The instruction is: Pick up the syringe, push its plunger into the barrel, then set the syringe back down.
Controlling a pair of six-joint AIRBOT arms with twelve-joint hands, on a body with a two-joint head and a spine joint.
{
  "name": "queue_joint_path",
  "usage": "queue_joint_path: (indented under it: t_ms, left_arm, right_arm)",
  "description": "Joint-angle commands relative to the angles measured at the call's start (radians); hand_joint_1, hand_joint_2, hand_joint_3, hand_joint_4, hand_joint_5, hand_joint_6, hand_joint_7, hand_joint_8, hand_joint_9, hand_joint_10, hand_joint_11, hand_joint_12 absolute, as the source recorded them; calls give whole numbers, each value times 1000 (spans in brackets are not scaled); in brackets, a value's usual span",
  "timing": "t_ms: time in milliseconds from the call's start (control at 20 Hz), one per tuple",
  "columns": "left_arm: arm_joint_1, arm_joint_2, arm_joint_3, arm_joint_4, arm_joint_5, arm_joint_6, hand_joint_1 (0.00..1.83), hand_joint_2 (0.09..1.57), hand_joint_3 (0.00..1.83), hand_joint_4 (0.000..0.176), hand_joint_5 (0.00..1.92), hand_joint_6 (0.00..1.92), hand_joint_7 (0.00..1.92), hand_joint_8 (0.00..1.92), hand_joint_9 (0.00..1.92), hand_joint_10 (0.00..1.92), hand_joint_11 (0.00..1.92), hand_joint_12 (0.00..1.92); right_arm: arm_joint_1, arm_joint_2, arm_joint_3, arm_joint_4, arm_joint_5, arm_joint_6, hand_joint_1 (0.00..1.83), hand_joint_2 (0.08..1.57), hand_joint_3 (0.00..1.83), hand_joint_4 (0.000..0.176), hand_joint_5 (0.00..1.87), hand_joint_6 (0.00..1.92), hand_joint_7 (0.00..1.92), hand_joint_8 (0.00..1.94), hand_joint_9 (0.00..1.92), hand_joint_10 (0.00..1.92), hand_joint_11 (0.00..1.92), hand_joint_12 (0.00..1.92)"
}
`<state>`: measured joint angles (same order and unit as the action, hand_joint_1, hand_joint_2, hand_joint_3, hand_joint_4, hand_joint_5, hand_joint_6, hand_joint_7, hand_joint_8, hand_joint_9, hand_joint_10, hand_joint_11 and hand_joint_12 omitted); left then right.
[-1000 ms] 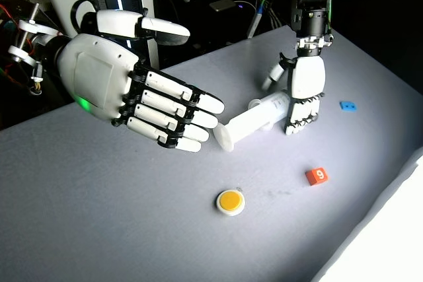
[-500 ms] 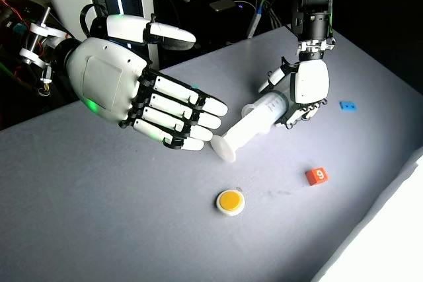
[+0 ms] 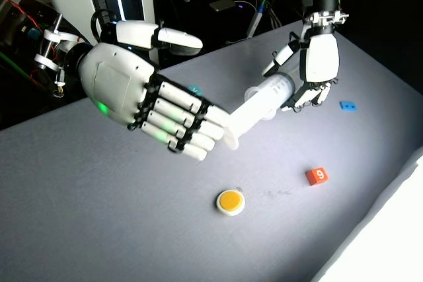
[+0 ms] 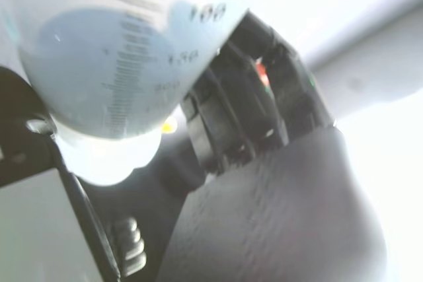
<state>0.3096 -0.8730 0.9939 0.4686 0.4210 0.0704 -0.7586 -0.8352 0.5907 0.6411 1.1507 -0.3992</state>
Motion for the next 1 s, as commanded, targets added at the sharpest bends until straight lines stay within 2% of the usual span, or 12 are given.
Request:
queue_joint_path:
  t_ms: [0, 50, 100, 200, 250, 450, 600, 700, 750, 850, 900, 950]
  left_arm:
    - [-22, 10, 0, 12, -66, -6, 1257, 1055, 0, 0, 1030, 845, 1206, 729, 965, 889, 398, 1598]
    - [-36, 15, 1, 8, -66, -6, 1257, 1054, 0, 0, 1029, 857, 1211, 705, 957, 887, 388, 1602]
    - [-54, 17, 3, 8, -66, -6, 1253, 1058, 0, 0, 1009, 930, 1216, 651, 977, 832, 450, 1502]
    - [-102, 16, -1, -5, -66, -6, 1251, 1062, 1, 0, 993, 946, 1209, 671, 980, 806, 441, 1513]
    - [-126, 18, -6, -23, -66, -7, 1356, 1077, 0, 0, 970, 963, 1203, 663, 900, 1095, 474, 1477]
    - [-169, 29, -18, -43, -67, -7, 1379, 1086, 0, 0, 949, 1025, 1174, 633, 889, 1213, 500, 1479]
    - [-197, 29, -22, -60, -67, -7, 1382, 1074, 0, 0, 986, 978, 1194, 567, 916, 1184, 554, 1409]
    - [-206, 29, -27, -61, -67, -7, 1382, 1072, 0, 0, 998, 955, 1209, 572, 903, 1180, 510, 1439]
    - [-210, 29, -29, -61, -67, -7, 1280, 1053, 0, 0, 1039, 868, 1209, 658, 926, 983, 497, 1482]
    - [-213, 30, -34, -61, -67, -7, 1245, 1067, 1, 0, 1010, 938, 1160, 735, 939, 865, 468, 1502]
    - [-213, 31, -36, -60, -67, -7, 1353, 1082, 0, 0, 978, 966, 1167, 668, 893, 1156, 475, 1496]
    - [-212, 33, -38, -60, -67, -7, 1373, 1085, 0, 0, 970, 1007, 1174, 624, 880, 1199, 478, 1468]
  right_arm:
    - [20, -9, -2, -34, 118, 5, 0, 1197, 0, 0, 0, 0, 0, 0, 0, 0, 0, 0]
    - [32, -26, -2, -4, 126, 5, 0, 1188, 0, 0, 0, 0, 0, 0, 0, 0, 0, 0]
    - [49, -44, -2, 30, 124, 4, 0, 1180, 0, 0, 0, 0, 0, 0, 0, 0, 0, 0]
    - [89, -76, -2, 72, 117, -13, 0, 1165, 0, 0, 0, 0, 0, 0, 0, 0, 0, 0]
    - [107, -92, -2, 77, 111, -18, 0, 1153, 0, 0, 0, 0, 0, 0, 0, 0, 0, 0]
    - [122, -154, -2, 76, 94, -36, 0, 1164, 0, 0, 0, 0, 0, 0, 0, 0, 0, 0]
    - [140, -206, -1, 76, 86, -36, 0, 1179, 0, 0, 0, 0, 0, 0, 0, 0, 0, 0]
    - [154, -229, -1, 76, 78, -36, 0, 1179, 0, 0, 0, 0, 0, 0, 0, 0, 0, 0]
    - [157, -241, -1, 76, 77, -36, 0, 1179, 0, 0, 0, 0, 0, 0, 0, 0, 0, 0]
    - [159, -266, -1, 76, 71, -37, 0, 1174, 0, 0, 0, 0, 0, 0, 0, 0, 0, 0]
    - [161, -278, -1, 76, 69, -39, 0, 1180, 0, 0, 0, 0, 0, 0, 0, 0, 0, 0]
    - [165, -297, -1, 76, 66, -47, 0, 1179, 0, 0, 0, 0, 0, 0, 0, 0, 0, 0]
